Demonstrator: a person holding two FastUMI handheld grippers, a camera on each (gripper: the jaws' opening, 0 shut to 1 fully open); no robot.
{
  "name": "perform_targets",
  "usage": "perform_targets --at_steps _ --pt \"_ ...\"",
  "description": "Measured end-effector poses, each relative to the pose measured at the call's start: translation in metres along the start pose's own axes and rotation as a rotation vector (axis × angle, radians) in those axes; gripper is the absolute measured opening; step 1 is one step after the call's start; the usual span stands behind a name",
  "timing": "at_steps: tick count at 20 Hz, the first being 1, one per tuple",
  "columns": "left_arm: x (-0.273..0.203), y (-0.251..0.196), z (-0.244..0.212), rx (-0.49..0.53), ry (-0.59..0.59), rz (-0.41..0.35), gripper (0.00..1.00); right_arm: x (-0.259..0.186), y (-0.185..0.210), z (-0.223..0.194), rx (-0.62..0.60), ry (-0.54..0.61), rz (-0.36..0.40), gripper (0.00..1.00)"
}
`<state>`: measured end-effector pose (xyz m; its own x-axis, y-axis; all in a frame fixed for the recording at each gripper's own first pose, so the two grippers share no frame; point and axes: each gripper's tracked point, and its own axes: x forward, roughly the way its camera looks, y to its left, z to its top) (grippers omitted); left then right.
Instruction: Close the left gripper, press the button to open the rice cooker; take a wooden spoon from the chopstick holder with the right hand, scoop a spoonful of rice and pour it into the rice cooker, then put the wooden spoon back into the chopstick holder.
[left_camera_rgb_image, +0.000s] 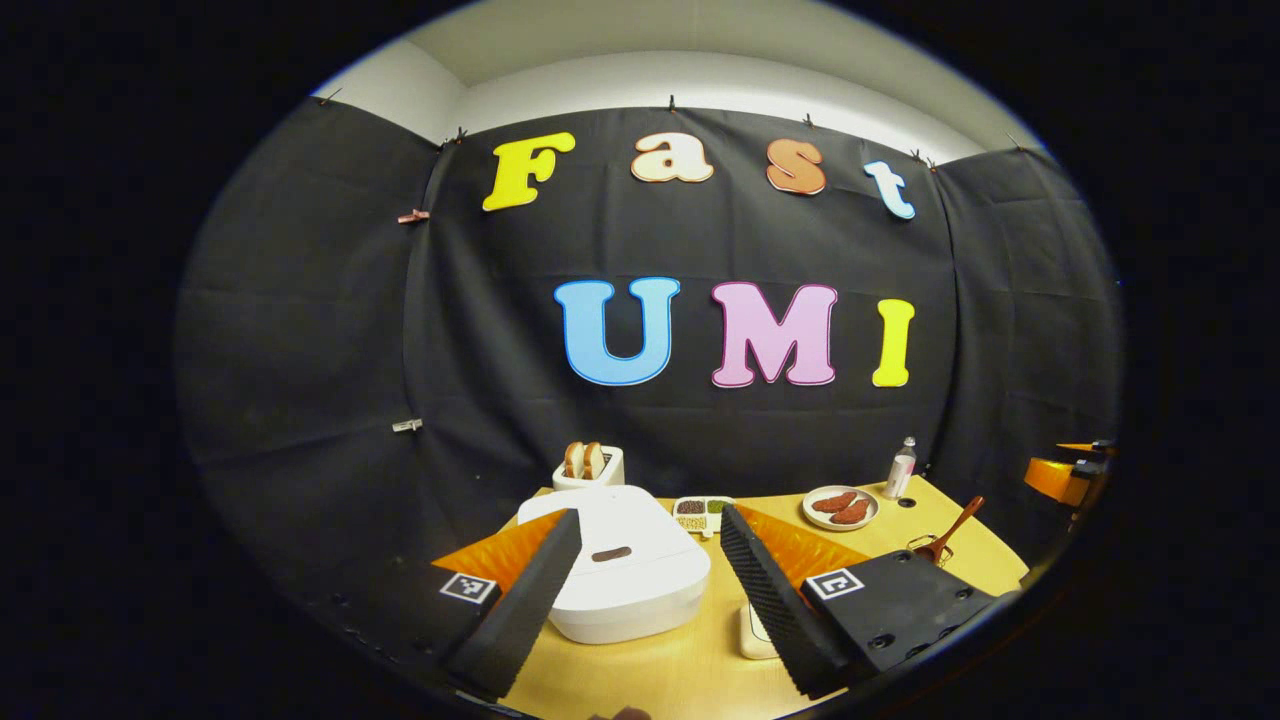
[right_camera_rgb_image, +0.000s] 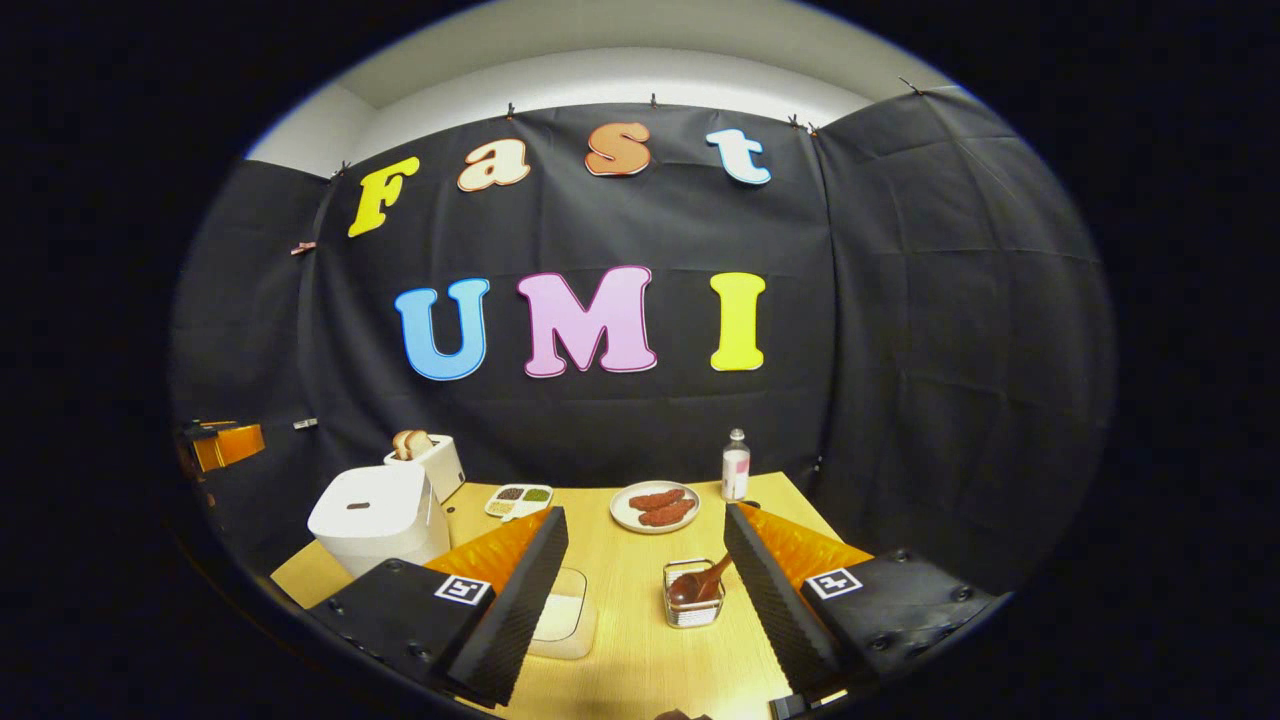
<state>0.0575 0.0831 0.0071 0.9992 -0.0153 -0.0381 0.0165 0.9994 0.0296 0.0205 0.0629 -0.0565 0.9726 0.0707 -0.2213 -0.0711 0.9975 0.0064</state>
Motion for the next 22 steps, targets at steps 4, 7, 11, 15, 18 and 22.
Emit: perform_targets --at_steps 4,7,11,15,18,22 --pt "-0.011 -0.007 -0.013 -0.015 -0.007 -0.060 0.97 -0.014 0.000 -0.005 -0.007 -0.021 -0.063 0.98" --pt "-0.018 -0.021 -0.025 -0.055 0.016 -0.126 0.97 -0.020 0.022 -0.008 0.022 -0.005 -0.042 0.98" --pt "-0.016 -0.017 -0.031 -0.038 0.028 -0.138 0.97 -0.022 0.041 -0.004 -0.015 -0.008 -0.012 0.98" --pt "-0.020 -0.015 -0.034 -0.041 0.026 -0.130 0.97 -0.021 0.053 -0.004 -0.015 0.003 0.011 0.98" --pt "-0.023 -0.012 -0.048 -0.053 0.045 -0.111 0.97 -0.019 0.056 -0.005 -0.002 0.001 0.011 0.98" --pt "-0.025 -0.014 -0.065 -0.068 0.094 -0.113 0.97 -0.019 0.058 -0.010 0.019 0.005 0.006 0.98"
